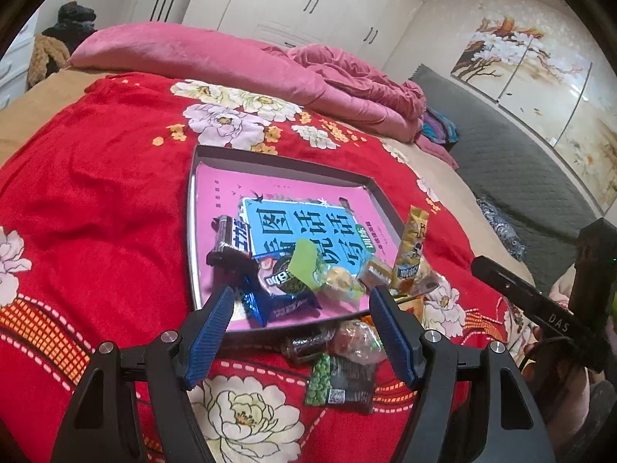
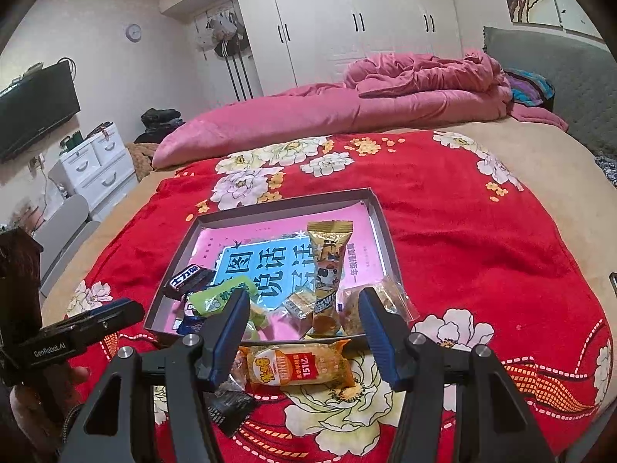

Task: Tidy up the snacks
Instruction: 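Move both open grippers back from the tray toward the remaining snacks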

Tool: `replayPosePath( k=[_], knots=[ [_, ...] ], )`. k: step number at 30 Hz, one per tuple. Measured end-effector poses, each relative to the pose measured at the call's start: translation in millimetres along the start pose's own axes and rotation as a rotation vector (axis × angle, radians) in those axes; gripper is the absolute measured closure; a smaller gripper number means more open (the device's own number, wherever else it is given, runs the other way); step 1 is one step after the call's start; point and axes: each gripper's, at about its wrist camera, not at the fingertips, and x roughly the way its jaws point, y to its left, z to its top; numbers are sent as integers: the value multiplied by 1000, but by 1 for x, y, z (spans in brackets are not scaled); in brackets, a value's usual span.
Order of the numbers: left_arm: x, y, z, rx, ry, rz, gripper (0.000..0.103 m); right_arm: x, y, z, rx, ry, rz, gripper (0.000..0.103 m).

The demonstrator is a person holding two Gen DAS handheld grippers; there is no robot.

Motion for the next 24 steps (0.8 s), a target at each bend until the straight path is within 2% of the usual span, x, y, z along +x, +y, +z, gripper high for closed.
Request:
replayPosePath(
  k=[12, 24],
  knots=[
    [2, -18, -18, 34, 48, 2, 29, -12, 7, -3, -23, -6, 10, 42],
    [-1, -25, -25, 54, 56, 3, 29, -20, 0, -7, -9, -15, 6, 41]
  ],
)
